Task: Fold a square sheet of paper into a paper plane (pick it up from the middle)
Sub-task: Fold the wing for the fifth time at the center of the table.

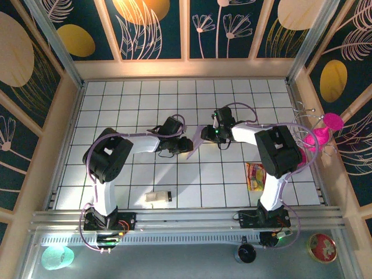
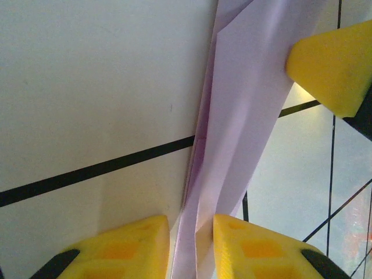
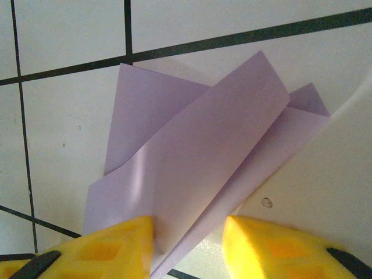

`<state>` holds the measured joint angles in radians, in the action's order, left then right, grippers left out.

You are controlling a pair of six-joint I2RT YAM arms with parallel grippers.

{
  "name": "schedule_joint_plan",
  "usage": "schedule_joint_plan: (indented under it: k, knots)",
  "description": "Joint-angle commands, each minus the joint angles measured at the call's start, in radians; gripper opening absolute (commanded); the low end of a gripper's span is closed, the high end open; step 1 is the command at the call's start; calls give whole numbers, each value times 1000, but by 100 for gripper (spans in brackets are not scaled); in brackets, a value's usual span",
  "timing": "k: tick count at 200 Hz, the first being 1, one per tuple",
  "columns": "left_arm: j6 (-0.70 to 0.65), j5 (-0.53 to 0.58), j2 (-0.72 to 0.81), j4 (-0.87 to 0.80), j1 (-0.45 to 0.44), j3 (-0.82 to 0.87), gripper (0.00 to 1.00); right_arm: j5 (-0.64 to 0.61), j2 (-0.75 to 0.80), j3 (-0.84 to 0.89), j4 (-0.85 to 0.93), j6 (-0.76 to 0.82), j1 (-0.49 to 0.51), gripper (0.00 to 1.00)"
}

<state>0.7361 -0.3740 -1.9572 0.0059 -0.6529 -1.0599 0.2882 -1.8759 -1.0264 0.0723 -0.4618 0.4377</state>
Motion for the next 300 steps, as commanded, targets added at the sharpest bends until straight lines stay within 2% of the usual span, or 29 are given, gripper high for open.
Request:
schedule_joint_plan:
  k: [1, 49, 68, 88, 113, 145, 252, 300]
  knots:
    - [-61, 147, -153, -71, -17, 36, 28, -11, -62, 57, 51, -31, 15, 40]
    - [-66, 155, -170, -81, -17, 32, 30, -9, 183, 107, 26, -65, -29, 50]
    - [-66, 156, -170, -81, -17, 32, 30, 42, 239, 120, 13, -50, -33, 49]
    - [-66, 156, -170, -81, -19, 34, 30, 151, 254, 127, -32, -53, -25, 44]
    - [-66, 158, -170, -83, -18, 34, 30, 233, 235, 116, -94, -75, 7, 36]
    - [-64, 164, -169, -86, -19, 34, 30, 251, 158, 90, -126, -104, 24, 28]
    - [-69, 161, -181, -104, -19, 18, 32, 266, 41, 25, -152, -117, 32, 24]
    - [-68, 160, -181, -106, -19, 18, 32, 217, 10, 3, -111, -109, 32, 23]
